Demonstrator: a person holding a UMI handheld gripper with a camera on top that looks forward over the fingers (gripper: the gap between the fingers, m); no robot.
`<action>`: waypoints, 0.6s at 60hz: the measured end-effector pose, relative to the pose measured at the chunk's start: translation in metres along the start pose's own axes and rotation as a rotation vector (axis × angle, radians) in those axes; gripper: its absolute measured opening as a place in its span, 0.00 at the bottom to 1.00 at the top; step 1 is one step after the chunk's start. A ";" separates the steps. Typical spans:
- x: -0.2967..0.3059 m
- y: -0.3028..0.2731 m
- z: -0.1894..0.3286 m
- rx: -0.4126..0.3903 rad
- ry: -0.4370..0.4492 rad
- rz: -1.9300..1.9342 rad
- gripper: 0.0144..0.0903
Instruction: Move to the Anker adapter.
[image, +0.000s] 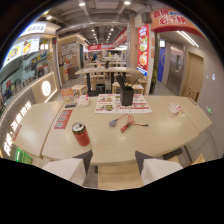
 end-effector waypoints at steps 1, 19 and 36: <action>0.001 0.000 0.000 -0.003 0.004 -0.001 0.92; 0.066 0.003 0.040 -0.036 0.044 0.003 0.92; 0.096 -0.023 0.132 -0.046 0.020 -0.023 0.92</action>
